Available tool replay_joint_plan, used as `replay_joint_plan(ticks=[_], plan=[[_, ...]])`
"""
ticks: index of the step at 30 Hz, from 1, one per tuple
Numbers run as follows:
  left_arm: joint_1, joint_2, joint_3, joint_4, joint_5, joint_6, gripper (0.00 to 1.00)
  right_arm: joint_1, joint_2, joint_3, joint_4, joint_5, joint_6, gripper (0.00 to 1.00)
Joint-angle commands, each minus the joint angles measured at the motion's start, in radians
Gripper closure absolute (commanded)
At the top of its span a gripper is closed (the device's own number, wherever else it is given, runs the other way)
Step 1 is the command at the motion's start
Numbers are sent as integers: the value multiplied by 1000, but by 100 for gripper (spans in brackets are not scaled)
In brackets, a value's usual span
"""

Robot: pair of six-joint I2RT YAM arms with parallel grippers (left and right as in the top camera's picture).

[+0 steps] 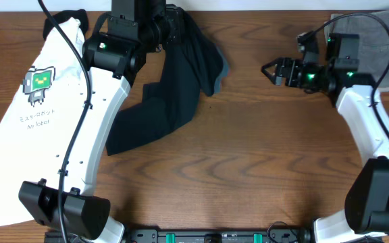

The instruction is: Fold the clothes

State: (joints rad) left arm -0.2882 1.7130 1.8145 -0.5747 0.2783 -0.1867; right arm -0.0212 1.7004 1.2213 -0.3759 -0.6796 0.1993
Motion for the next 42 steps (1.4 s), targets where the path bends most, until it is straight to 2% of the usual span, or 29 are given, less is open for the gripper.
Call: replay_joint_plan(ticks=[1,6,10,17,22,31,42], plan=[[0,-5,14,14,8,-15,94,40,-15,-99,127,-97,60,12],[-6,-5,14,16,52,-19,94,102,-11,-257,505,-118,132,13],[-23,-5,14,23,52,-18,94,178,-11,-345,729,-19,249,18],[-53,-5,15,56,52,-19,94,295,-11,-360,746,113,240,18],[-72,-6,15,64,55,-37,94,311,11,-360,748,157,226,17],[-78,-24,15,63,55,-41,94,309,158,-360,842,144,228,14],[-89,-25,15,55,55,-40,94,309,229,-360,1045,58,270,21]])
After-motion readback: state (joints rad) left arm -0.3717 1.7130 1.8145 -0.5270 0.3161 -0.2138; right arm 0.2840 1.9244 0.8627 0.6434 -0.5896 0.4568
